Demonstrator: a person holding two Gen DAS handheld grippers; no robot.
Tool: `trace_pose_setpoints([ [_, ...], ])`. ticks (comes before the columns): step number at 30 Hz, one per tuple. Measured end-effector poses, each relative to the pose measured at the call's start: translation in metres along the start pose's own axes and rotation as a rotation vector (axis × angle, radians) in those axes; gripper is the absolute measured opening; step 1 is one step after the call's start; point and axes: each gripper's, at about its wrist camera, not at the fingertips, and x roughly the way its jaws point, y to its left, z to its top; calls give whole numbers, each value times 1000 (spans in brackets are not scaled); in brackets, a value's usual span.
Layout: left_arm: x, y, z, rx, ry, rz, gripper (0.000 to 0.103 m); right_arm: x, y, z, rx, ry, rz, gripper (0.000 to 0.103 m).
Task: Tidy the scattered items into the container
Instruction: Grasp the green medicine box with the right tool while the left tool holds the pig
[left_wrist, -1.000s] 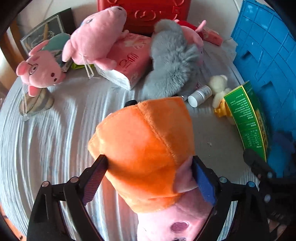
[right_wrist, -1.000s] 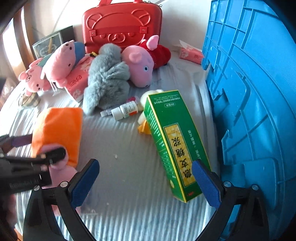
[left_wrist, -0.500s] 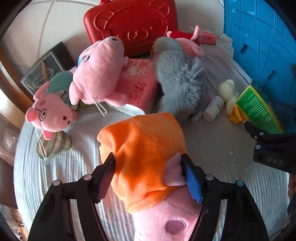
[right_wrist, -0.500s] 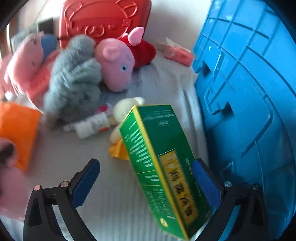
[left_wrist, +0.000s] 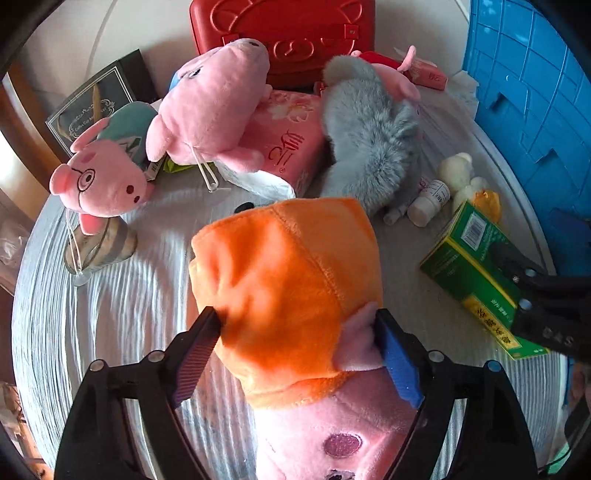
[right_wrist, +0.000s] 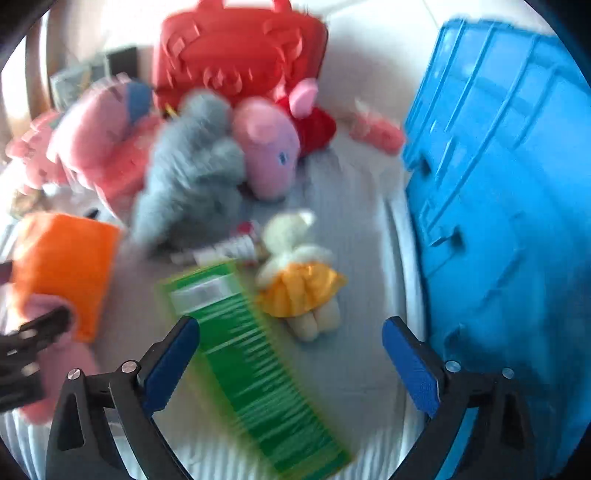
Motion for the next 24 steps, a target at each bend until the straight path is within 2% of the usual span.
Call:
trace_pose_setpoints([
  [1, 1, -1, 0, -1, 7, 3, 87, 2, -9, 1, 50, 2, 61, 101],
  [2, 2, -2, 0, -6, 9, 2, 88, 2, -13, 1, 75, 19, 87, 101],
  [7, 9, 1, 2, -41, 39, -19, 90, -11, -3, -9, 38, 42, 198, 100],
  [10, 10, -3, 4, -20, 43, -8, 90, -3, 6, -9, 3, 57, 168, 100],
  [12, 11, -5, 5, -12, 49, 6, 90, 7, 6, -7, 16, 82, 182, 99],
  [15, 16, -3, 8, -22, 68, -4, 95, 20, 4, -9, 24, 115, 186, 95],
  [16, 19, -3, 8, -26, 81, -4, 97, 25, 5, -10, 17, 131, 184, 86],
  [17, 21, -3, 8, -29, 88, -4, 97, 28, 6, -12, 17, 149, 197, 72],
  [18, 19, -2, 8, -34, 80, -3, 96, 28, 6, -13, 19, 153, 198, 67],
  [20, 13, -2, 6, -39, 66, -11, 84, 22, 6, -14, 26, 145, 212, 53],
  [24, -6, 0, 0, -48, 39, -33, 74, -3, 5, -15, 27, 92, 231, 53],
])
